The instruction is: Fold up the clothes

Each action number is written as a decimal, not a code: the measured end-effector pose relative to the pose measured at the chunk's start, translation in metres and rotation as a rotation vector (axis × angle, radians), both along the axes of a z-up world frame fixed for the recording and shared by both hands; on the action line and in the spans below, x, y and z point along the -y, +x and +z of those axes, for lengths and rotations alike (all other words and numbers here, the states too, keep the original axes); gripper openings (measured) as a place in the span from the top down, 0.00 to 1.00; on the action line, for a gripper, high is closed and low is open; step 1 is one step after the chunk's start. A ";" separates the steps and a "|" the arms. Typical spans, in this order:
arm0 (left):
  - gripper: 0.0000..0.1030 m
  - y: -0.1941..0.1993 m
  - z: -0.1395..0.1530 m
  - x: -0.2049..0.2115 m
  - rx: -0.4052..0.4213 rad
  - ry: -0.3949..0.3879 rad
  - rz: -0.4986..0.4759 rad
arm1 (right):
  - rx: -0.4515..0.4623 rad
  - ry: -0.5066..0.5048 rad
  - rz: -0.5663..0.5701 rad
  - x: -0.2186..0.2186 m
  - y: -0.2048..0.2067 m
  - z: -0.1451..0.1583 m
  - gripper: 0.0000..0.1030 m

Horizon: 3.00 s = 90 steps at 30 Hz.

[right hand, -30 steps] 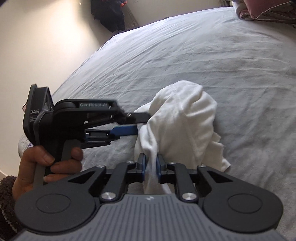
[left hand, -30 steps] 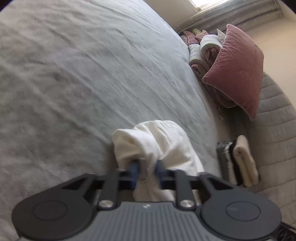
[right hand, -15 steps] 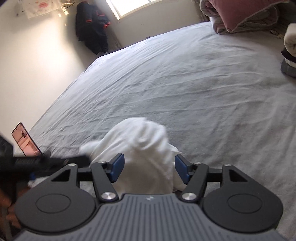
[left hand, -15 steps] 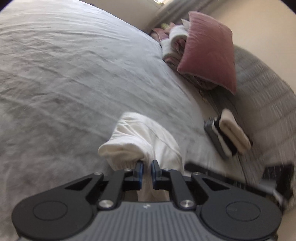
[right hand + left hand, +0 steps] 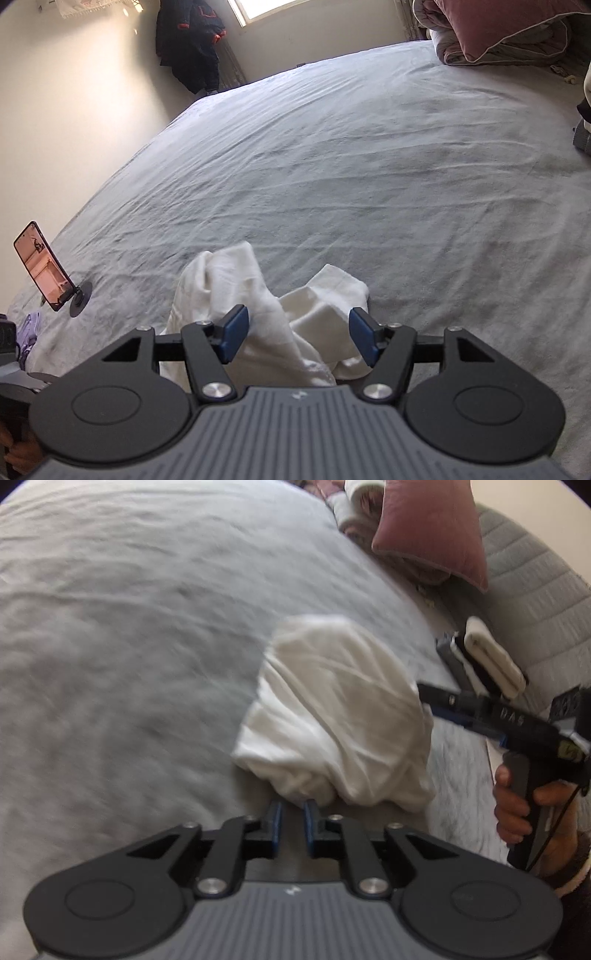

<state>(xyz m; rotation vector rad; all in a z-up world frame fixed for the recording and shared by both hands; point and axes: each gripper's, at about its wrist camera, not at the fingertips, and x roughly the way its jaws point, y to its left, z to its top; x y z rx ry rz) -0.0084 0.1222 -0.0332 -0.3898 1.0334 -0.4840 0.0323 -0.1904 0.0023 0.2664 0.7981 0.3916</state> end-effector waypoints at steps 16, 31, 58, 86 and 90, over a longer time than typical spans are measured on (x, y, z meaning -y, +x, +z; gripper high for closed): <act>0.56 0.065 -0.009 0.021 0.082 -0.071 0.183 | -0.022 0.061 -0.077 0.015 0.007 -0.005 0.30; 0.71 0.020 0.011 0.140 0.289 -0.141 -0.314 | 0.043 0.274 -0.054 0.037 0.000 0.023 0.30; 0.34 0.021 0.023 0.049 0.270 -0.108 -0.042 | -0.033 -0.014 0.158 0.005 -0.031 0.009 0.83; 0.59 -0.041 0.021 0.145 0.429 -0.082 -0.434 | 0.040 0.198 0.127 0.064 -0.067 0.036 0.47; 0.59 -0.046 0.014 0.153 0.410 -0.060 -0.474 | 0.031 0.220 0.128 0.046 -0.053 0.038 0.47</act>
